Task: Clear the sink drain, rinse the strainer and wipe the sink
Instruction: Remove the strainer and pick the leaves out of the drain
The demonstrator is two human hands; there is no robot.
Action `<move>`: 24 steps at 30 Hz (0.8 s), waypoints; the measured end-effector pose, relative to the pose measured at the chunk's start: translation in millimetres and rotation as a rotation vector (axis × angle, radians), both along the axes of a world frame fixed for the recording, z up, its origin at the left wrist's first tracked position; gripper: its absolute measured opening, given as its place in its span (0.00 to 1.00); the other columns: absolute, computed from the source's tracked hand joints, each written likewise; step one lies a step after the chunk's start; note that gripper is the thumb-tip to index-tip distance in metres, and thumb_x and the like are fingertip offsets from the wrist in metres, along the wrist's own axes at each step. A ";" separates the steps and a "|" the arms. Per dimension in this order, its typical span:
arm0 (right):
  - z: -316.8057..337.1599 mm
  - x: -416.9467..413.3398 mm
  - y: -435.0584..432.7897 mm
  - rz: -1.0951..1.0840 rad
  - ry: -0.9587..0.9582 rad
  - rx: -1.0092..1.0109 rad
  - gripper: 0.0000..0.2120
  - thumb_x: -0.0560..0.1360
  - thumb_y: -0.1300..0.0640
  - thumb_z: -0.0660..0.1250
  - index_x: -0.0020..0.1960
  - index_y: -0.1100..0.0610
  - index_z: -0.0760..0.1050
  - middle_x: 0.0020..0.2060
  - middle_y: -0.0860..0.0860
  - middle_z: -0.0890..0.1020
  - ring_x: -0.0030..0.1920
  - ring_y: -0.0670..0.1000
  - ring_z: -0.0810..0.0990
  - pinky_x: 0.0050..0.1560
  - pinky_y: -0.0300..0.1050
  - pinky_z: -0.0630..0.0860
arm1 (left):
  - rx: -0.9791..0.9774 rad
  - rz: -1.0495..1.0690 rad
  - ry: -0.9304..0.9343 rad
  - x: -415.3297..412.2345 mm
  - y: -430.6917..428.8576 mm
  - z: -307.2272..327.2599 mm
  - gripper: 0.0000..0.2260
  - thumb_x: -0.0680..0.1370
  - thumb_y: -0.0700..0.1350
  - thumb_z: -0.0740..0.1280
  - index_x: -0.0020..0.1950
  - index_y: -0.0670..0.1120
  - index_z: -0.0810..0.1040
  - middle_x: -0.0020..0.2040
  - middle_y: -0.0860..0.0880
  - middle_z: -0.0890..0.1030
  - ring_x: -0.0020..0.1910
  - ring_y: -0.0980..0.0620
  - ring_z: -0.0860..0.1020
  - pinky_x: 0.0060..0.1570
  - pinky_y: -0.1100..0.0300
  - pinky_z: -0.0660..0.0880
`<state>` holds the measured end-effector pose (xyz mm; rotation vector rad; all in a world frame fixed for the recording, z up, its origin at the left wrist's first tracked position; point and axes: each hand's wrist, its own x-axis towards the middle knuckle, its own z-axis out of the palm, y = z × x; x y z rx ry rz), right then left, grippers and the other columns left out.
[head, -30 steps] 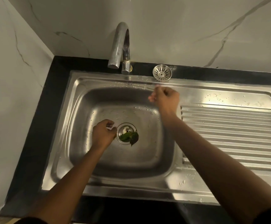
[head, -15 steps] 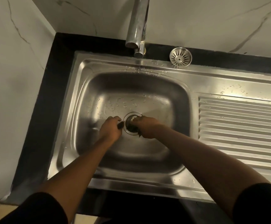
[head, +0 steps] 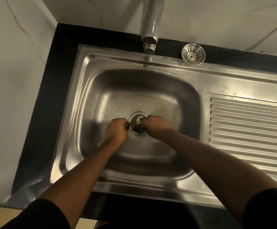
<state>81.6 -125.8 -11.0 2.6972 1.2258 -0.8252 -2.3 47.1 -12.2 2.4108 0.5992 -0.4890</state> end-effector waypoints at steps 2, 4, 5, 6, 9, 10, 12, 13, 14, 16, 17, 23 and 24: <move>-0.7 5.0 4.3 -0.005 -0.083 0.015 0.14 0.80 0.59 0.69 0.65 0.53 0.81 0.60 0.55 0.83 0.60 0.56 0.81 0.62 0.51 0.77 | -0.020 0.032 -0.018 3.7 4.4 2.7 0.07 0.79 0.41 0.73 0.55 0.49 0.88 0.51 0.46 0.89 0.52 0.44 0.86 0.48 0.57 0.79; -2.7 8.8 11.1 0.000 -0.104 0.006 0.15 0.79 0.58 0.71 0.65 0.52 0.80 0.62 0.54 0.83 0.63 0.56 0.79 0.67 0.52 0.74 | -0.049 0.062 -0.033 7.0 9.5 5.7 0.06 0.79 0.42 0.74 0.55 0.48 0.88 0.50 0.46 0.89 0.51 0.45 0.86 0.51 0.54 0.82; -4.2 9.3 15.7 -0.007 -0.090 0.005 0.17 0.79 0.57 0.72 0.66 0.52 0.79 0.63 0.54 0.83 0.64 0.56 0.79 0.68 0.53 0.73 | -0.069 0.080 -0.037 8.4 12.1 7.3 0.06 0.79 0.42 0.74 0.55 0.48 0.88 0.50 0.47 0.89 0.50 0.45 0.86 0.53 0.52 0.83; -5.7 8.8 20.1 -0.021 -0.058 0.008 0.18 0.78 0.56 0.72 0.68 0.52 0.78 0.63 0.54 0.82 0.64 0.56 0.79 0.68 0.53 0.73 | -0.084 0.096 -0.040 9.5 14.4 8.8 0.06 0.79 0.41 0.74 0.55 0.48 0.88 0.50 0.47 0.89 0.50 0.46 0.86 0.54 0.50 0.84; -12.5 -0.8 30.9 -0.100 0.094 0.026 0.19 0.80 0.55 0.70 0.70 0.53 0.76 0.65 0.55 0.81 0.62 0.56 0.81 0.64 0.53 0.79 | -0.080 0.112 -0.056 9.5 20.6 11.1 0.07 0.78 0.37 0.73 0.52 0.46 0.88 0.48 0.46 0.89 0.48 0.46 0.86 0.52 0.50 0.84; -15.4 -5.8 32.4 -0.125 0.134 0.024 0.19 0.81 0.55 0.69 0.71 0.55 0.74 0.66 0.55 0.80 0.62 0.56 0.81 0.62 0.52 0.80 | -0.072 0.112 -0.063 8.8 21.9 12.0 0.08 0.78 0.36 0.72 0.52 0.46 0.88 0.48 0.45 0.89 0.48 0.46 0.85 0.52 0.51 0.84; -21.3 -14.9 32.5 -0.165 0.179 0.023 0.23 0.81 0.58 0.69 0.74 0.56 0.71 0.69 0.56 0.77 0.65 0.57 0.80 0.62 0.52 0.80 | -0.065 0.115 -0.078 7.9 23.7 13.7 0.10 0.78 0.35 0.71 0.54 0.45 0.88 0.50 0.45 0.89 0.49 0.45 0.86 0.51 0.54 0.83; -23.5 -18.5 32.1 -0.184 0.193 0.022 0.24 0.81 0.59 0.69 0.76 0.56 0.70 0.71 0.56 0.75 0.67 0.58 0.79 0.64 0.53 0.80 | -0.066 0.121 -0.082 7.7 24.5 14.3 0.10 0.77 0.35 0.71 0.54 0.45 0.88 0.50 0.44 0.89 0.50 0.45 0.86 0.51 0.54 0.82; -25.2 -21.3 31.9 -0.202 0.205 0.018 0.25 0.81 0.60 0.69 0.77 0.56 0.69 0.73 0.56 0.75 0.68 0.58 0.78 0.65 0.54 0.80 | -0.067 0.125 -0.083 7.5 25.0 14.9 0.11 0.77 0.34 0.71 0.55 0.44 0.88 0.51 0.44 0.89 0.50 0.45 0.86 0.51 0.54 0.82; -27.4 -23.3 31.6 -0.228 0.228 0.002 0.26 0.82 0.60 0.68 0.78 0.56 0.68 0.74 0.57 0.74 0.70 0.59 0.77 0.67 0.55 0.79 | -0.072 0.129 -0.077 7.4 25.2 16.2 0.12 0.77 0.34 0.71 0.57 0.44 0.88 0.51 0.43 0.89 0.51 0.44 0.86 0.52 0.54 0.82; -28.4 -22.8 31.8 -0.231 0.232 -0.004 0.26 0.82 0.60 0.68 0.79 0.56 0.68 0.75 0.57 0.73 0.71 0.59 0.77 0.68 0.55 0.79 | -0.077 0.130 -0.075 7.4 25.5 16.8 0.12 0.77 0.34 0.71 0.57 0.44 0.88 0.52 0.43 0.89 0.52 0.44 0.86 0.53 0.55 0.82; -30.7 -15.3 35.1 -0.309 0.286 -0.065 0.27 0.82 0.62 0.67 0.80 0.57 0.67 0.73 0.59 0.74 0.70 0.59 0.77 0.69 0.52 0.77 | -0.088 0.114 -0.076 5.7 25.7 20.4 0.12 0.77 0.36 0.70 0.58 0.44 0.88 0.54 0.44 0.89 0.52 0.45 0.86 0.53 0.55 0.83; -30.8 -15.3 34.5 -0.326 0.284 -0.066 0.25 0.82 0.62 0.67 0.78 0.57 0.70 0.71 0.58 0.76 0.68 0.58 0.78 0.68 0.51 0.77 | -0.090 0.112 -0.074 5.0 26.0 20.5 0.12 0.77 0.36 0.71 0.58 0.44 0.88 0.54 0.44 0.89 0.52 0.46 0.86 0.53 0.56 0.82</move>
